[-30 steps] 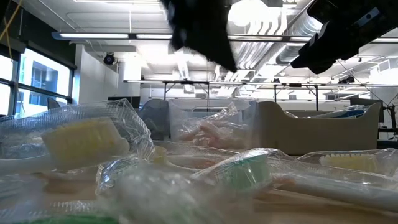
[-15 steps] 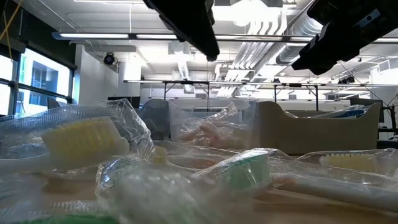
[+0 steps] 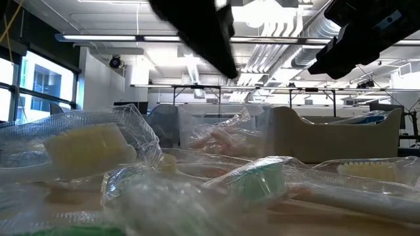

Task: Pick & Place Toothbrushes
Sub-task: Put the orange toothbrush into the transparent bin

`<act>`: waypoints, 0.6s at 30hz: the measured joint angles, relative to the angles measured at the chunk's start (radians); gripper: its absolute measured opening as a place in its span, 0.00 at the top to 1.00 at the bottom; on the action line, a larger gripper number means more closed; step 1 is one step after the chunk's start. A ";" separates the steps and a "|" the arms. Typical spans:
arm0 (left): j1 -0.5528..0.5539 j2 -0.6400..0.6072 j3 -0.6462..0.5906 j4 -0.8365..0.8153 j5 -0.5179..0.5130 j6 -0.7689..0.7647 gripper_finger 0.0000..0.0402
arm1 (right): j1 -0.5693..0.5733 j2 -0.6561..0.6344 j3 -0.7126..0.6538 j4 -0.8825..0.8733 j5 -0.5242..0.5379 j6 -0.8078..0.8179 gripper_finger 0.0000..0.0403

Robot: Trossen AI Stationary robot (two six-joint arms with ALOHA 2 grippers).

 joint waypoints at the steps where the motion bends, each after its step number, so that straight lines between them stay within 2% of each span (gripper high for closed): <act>1: 0.000 0.007 -0.002 -0.012 0.000 0.005 0.73 | 0.000 0.000 0.000 0.000 0.000 0.000 1.00; 11: 0.000 0.121 -0.004 0.012 0.001 0.003 0.70 | 0.000 0.000 0.000 -0.004 0.000 0.000 1.00; 18: 0.000 0.150 -0.004 0.022 -0.032 -0.006 0.70 | 0.000 0.000 0.000 -0.005 0.000 0.000 1.00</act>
